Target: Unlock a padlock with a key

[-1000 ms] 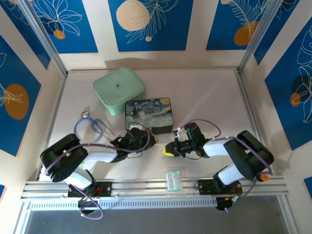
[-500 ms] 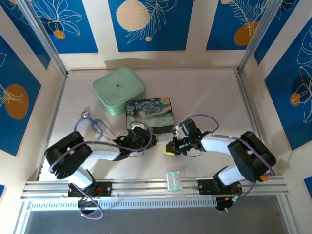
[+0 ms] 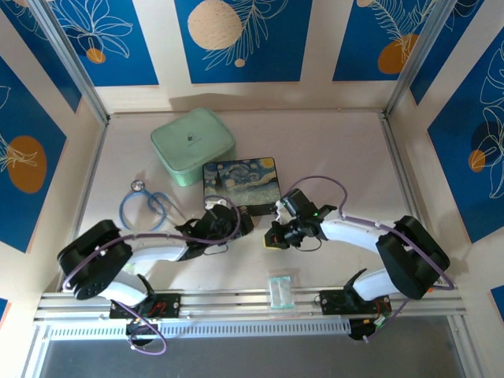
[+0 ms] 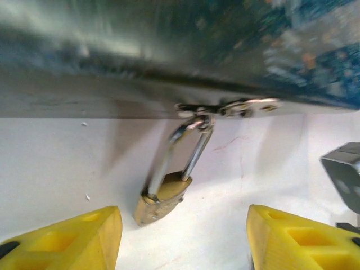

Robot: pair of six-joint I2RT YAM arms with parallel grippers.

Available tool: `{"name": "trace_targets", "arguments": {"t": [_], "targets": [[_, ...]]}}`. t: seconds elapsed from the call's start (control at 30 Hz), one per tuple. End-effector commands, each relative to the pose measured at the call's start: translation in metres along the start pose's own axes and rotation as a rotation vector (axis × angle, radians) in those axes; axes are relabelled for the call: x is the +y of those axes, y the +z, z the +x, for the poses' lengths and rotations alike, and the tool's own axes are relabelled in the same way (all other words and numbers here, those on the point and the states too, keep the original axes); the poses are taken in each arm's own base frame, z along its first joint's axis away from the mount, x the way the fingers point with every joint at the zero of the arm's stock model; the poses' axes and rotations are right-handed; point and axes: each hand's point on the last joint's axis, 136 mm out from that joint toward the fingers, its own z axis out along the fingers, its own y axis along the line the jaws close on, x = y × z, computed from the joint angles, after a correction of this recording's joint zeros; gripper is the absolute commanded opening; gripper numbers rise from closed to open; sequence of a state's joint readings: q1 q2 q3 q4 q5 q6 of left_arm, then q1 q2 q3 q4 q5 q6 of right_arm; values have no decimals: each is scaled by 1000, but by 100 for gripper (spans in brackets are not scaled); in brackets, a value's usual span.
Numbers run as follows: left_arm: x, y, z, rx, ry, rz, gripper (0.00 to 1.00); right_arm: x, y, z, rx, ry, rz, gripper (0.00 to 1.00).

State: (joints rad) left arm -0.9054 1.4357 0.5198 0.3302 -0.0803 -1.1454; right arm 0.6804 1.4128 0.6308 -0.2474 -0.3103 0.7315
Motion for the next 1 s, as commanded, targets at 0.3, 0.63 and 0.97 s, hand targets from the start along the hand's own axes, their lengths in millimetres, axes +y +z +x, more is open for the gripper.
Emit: {"name": "trace_targets", "arguments": {"t": [0.3,0.63,0.97], "targets": [[0,-25,-2,-37,18,0,62,-33,3,34,184,20,191,0],[-2,-28,0,-47,15,13,64,-57,-23,52,211,64,363,19],[-4,-29,4,-49,24,22,64,-53,-33,44,137,73,377,36]]}}
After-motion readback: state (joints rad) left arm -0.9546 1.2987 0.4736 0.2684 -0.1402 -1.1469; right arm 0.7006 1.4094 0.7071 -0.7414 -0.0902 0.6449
